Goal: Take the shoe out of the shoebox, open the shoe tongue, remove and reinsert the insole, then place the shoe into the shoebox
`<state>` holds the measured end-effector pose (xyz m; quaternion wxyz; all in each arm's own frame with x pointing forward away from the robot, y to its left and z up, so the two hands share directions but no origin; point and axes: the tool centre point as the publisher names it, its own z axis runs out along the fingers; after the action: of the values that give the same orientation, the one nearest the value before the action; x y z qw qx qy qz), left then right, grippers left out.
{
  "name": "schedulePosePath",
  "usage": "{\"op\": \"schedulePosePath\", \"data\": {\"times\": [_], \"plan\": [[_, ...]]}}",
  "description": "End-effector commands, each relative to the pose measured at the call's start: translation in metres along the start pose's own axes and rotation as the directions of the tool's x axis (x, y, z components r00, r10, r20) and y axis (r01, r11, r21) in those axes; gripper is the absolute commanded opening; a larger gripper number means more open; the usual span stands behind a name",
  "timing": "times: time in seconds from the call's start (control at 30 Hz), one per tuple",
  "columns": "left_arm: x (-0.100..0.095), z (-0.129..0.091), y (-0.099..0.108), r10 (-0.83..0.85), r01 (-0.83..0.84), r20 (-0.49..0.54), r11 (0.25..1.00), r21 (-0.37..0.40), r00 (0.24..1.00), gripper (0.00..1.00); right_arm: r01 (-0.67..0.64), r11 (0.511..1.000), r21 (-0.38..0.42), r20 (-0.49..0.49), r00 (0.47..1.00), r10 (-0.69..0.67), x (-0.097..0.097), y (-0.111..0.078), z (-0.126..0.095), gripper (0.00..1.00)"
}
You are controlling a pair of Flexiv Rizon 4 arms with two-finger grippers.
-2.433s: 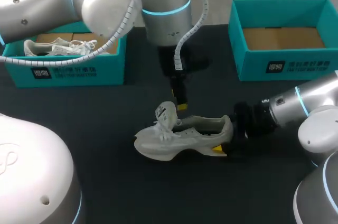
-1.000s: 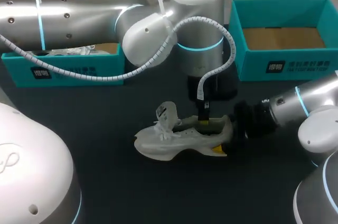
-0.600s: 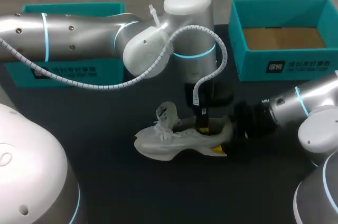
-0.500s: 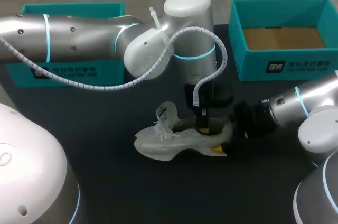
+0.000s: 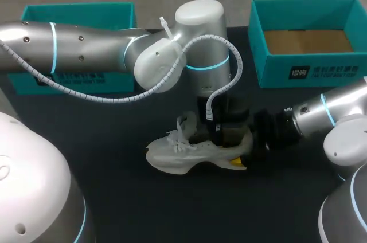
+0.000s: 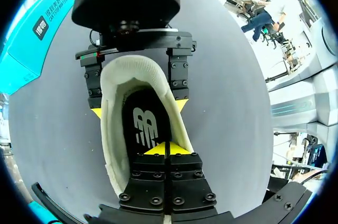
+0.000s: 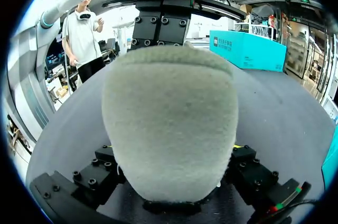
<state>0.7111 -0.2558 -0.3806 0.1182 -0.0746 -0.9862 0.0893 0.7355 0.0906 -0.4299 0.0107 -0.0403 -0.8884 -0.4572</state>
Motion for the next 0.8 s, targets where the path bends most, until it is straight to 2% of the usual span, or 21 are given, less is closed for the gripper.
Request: {"op": "schedulePosePath", "data": {"times": [0.03, 0.43, 0.5, 0.57, 0.67, 0.73, 0.8], "plan": [[-0.002, 0.01, 0.001, 0.0, 0.0, -0.005, 1.0, 0.002, 1.0, 0.0, -0.001, 1.0, 0.003, 0.001, 1.0, 0.001, -0.001, -0.004, 0.003, 0.0], [0.002, 0.023, -0.001, 0.02, -0.02, -0.036, 1.0, -0.002, 0.999, 0.0, -0.001, 1.0, 0.003, 0.001, 1.0, 0.001, -0.001, -0.004, 0.003, 0.0], [0.001, 0.026, -0.001, 0.015, -0.016, -0.036, 1.0, -0.005, 0.999, 0.2, -0.001, 1.0, 0.003, 0.001, 1.0, 0.001, -0.001, -0.004, 0.003, 0.0], [0.0, 0.029, 0.0, 0.016, -0.016, -0.031, 1.0, -0.013, 0.999, 0.16, -0.001, 1.0, 0.003, 0.001, 1.0, 0.001, -0.001, -0.004, 0.003, 0.0], [-0.002, 0.035, -0.001, 0.015, -0.015, -0.01, 0.999, -0.031, 1.0, 0.16, -0.001, 1.0, 0.003, 0.001, 1.0, 0.001, -0.001, -0.004, 0.003, 0.0], [-0.004, 0.039, 0.0, 0.016, -0.016, -0.007, 0.999, -0.032, 1.0, 0.18, -0.001, 1.0, 0.003, 0.001, 1.0, 0.001, -0.001, -0.004, 0.003, 0.0], [-0.005, 0.043, 0.0, 0.012, -0.011, 0.018, 0.999, -0.048, 1.0, 0.26, -0.001, 1.0, 0.003, 0.001, 1.0, 0.001, -0.001, -0.004, 0.003, 0.0]]}}
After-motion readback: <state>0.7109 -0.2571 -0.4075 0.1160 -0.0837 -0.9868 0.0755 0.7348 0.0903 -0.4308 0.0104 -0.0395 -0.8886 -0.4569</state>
